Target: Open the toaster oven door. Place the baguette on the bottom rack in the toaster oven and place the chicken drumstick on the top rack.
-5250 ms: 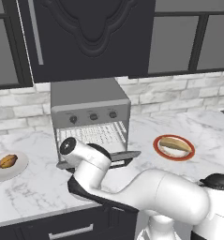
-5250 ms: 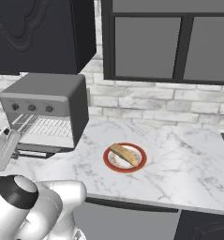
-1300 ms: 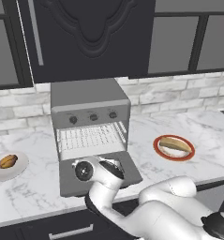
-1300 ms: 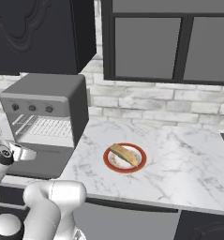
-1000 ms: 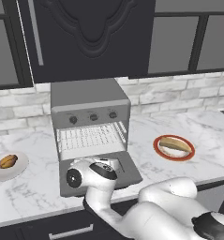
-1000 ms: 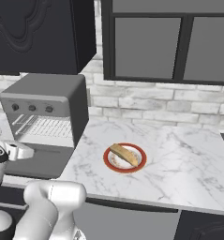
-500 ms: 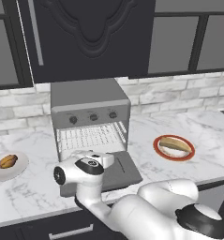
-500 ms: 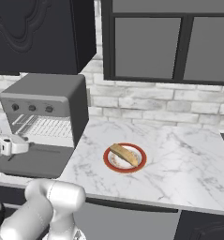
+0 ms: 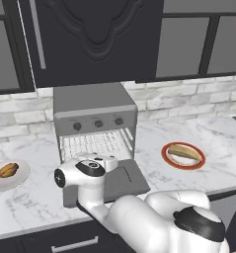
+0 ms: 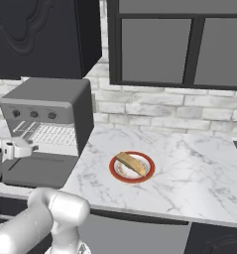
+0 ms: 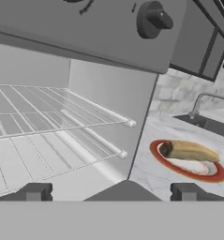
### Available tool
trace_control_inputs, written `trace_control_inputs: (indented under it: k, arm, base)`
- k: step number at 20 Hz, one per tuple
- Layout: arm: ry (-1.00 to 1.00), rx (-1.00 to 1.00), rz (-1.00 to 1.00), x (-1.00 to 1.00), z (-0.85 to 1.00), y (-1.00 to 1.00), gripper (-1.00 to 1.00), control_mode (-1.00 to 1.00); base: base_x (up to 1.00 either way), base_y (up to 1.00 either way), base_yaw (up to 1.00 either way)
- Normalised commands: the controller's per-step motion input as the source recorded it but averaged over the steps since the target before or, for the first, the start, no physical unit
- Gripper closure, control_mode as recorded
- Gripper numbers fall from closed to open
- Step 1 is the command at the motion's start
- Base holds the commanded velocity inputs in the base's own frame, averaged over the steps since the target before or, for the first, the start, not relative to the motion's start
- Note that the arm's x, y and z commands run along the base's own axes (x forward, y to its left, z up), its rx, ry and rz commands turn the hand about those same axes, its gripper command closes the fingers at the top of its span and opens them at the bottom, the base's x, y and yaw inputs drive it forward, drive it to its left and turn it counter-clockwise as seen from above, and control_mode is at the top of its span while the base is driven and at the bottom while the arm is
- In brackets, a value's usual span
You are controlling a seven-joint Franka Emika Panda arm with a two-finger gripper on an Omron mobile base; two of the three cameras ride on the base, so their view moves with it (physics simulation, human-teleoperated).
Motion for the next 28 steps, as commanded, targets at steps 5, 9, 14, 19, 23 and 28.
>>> trace_control_inputs:
  k: [5,9,14,19,23,28]
  arm:
    - [-0.01,0.0,-0.05,0.25,-0.01,0.13,-1.0,-1.0]
    - [0.0,0.01,-0.07,0.26,-0.05,0.12,-1.0,-1.0]
    - [0.0,0.0,-0.03,0.2,-0.16,0.02,-1.0,-1.0]
    - [0.0,0.0,0.0,0.16,-0.2,0.0,-1.0,-1.0]
    - [0.0,0.0,0.07,0.18,-0.12,0.0,-1.0,-1.0]
    - [0.0,0.0,0.06,0.32,-0.09,0.0,-1.0,-1.0]
  base:
    - [0.0,0.0,0.0]
    - [0.0,0.0,0.0]
    - [0.0,0.0,0.0]
    - [0.0,0.0,0.0]
    - [0.0,0.0,0.0]
    - [0.0,0.0,0.0]
